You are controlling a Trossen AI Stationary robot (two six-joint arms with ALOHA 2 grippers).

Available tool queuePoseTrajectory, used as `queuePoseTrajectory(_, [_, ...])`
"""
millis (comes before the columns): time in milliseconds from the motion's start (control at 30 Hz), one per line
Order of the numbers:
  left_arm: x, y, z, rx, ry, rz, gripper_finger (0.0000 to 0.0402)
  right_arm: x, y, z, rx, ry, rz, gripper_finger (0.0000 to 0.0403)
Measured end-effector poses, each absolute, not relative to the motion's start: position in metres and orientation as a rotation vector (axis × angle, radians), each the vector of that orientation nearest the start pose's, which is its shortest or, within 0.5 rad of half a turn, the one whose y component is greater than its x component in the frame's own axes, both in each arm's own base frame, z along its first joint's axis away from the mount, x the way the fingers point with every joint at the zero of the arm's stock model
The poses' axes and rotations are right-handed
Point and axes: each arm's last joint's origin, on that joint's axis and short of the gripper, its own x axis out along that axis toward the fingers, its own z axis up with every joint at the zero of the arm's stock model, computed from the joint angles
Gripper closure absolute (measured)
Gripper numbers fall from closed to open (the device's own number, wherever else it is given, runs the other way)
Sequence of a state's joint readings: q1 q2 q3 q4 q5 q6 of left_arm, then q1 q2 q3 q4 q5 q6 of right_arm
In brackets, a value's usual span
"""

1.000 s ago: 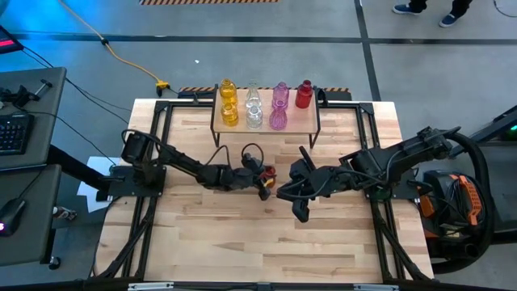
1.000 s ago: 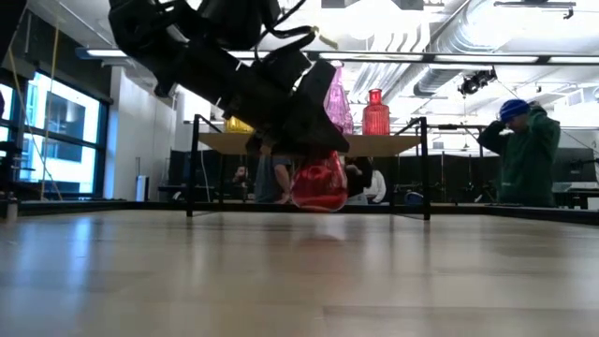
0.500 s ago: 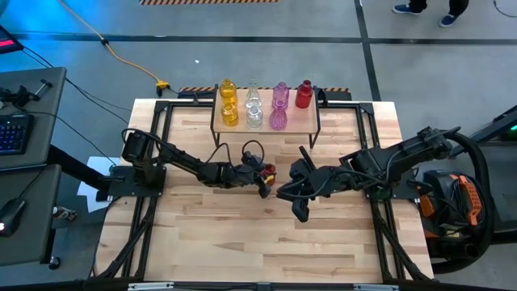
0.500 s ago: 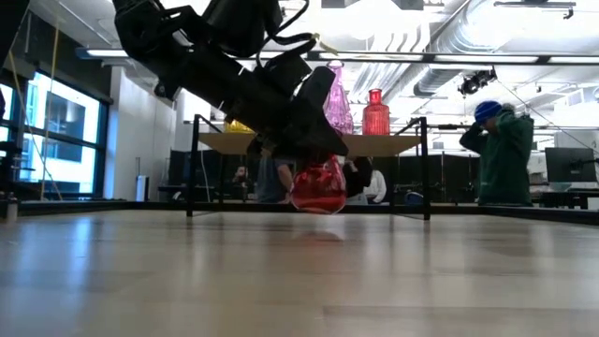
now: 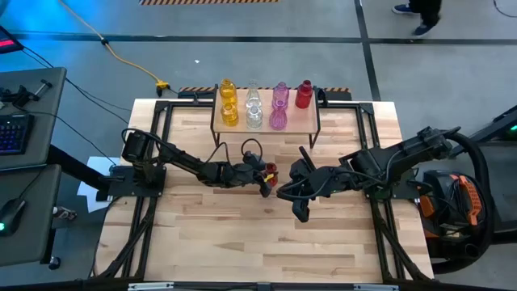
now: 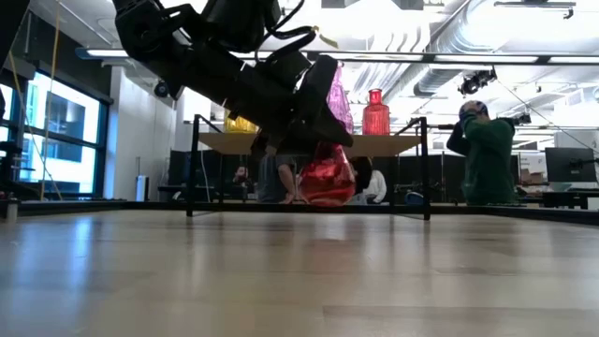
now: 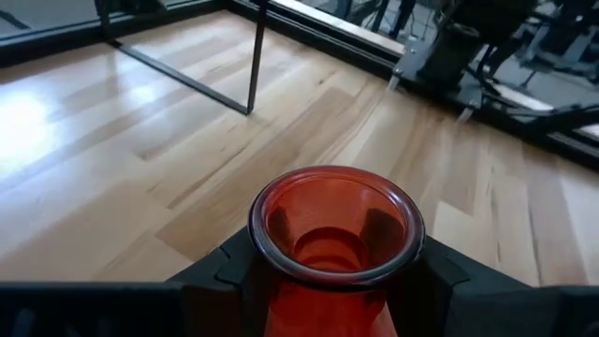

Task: Sort vases onto shelf
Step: Put the red vase on the shelf aligned with the other red vase

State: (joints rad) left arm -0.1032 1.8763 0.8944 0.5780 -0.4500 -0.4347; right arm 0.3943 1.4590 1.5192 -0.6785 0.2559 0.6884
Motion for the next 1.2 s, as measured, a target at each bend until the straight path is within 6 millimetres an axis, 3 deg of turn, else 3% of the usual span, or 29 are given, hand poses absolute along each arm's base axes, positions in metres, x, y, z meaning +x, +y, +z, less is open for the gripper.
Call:
queuePoseTrajectory(333, [0.3709, -0.0222, 0.1470, -0.307, 0.323, 0.416, 0.0243, 0.2886, 0.1121, 0.3850, 0.473, 0.602, -0.073, 0.0331])
queuePoseTrajectory(767, [0.3672, -0.0172, 0.1388, -0.278, 0.422, 0.429, 0.0190, 0.2886, 0.1122, 0.3851, 0.483, 0.601, -0.076, 0.0331])
queuePoseTrajectory(1200, [0.3681, -0.0178, 0.1403, -0.287, 0.409, 0.408, 0.0187, 0.2887, 0.1119, 0.3851, 0.484, 0.600, -0.077, 0.0331])
